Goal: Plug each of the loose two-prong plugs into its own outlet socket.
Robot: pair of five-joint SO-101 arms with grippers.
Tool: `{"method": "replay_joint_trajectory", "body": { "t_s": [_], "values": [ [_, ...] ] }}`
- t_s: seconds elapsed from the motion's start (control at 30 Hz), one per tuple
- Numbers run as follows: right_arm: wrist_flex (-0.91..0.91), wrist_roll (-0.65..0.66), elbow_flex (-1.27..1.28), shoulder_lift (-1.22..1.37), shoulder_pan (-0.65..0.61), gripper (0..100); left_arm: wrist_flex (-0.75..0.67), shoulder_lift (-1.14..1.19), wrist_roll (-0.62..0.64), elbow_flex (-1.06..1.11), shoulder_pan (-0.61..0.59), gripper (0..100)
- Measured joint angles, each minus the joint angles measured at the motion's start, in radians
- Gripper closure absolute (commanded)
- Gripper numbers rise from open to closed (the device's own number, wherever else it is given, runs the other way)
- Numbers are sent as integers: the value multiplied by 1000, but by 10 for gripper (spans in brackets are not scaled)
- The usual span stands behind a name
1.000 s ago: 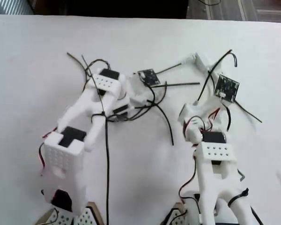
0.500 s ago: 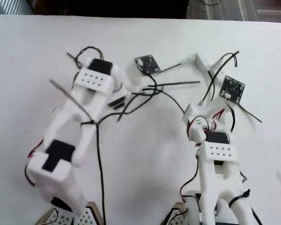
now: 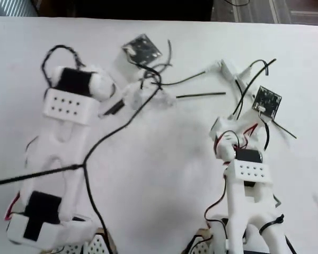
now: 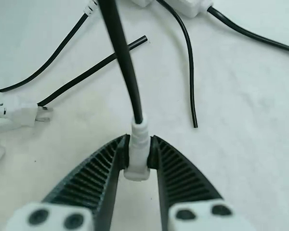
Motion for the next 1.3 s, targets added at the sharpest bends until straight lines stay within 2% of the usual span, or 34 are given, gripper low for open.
{"method": "replay_joint_trajectory", "body": {
  "t_s": [0.17,0.27,0.43,0.57,0.67,0.97,1.03,1.17,1.3],
  "values": [
    [0,0,0,0,0,981,0,-130,3,0,-84,978],
    [0,0,0,0,-2,981,29,-236,3,0,-91,978],
    [0,0,0,0,0,981,126,-319,14,0,-34,978],
    [0,0,0,0,34,981,118,-333,75,112,41,977],
    [0,0,0,0,41,981,23,-331,124,285,106,977],
    [0,0,0,0,44,981,-390,-331,261,792,299,970],
    [0,0,0,0,44,981,-479,-331,281,879,339,925],
    [0,0,0,0,44,981,-598,-331,293,1000,362,772],
    [0,0,0,0,44,981,-618,-331,293,1048,361,750]
  ]
}}
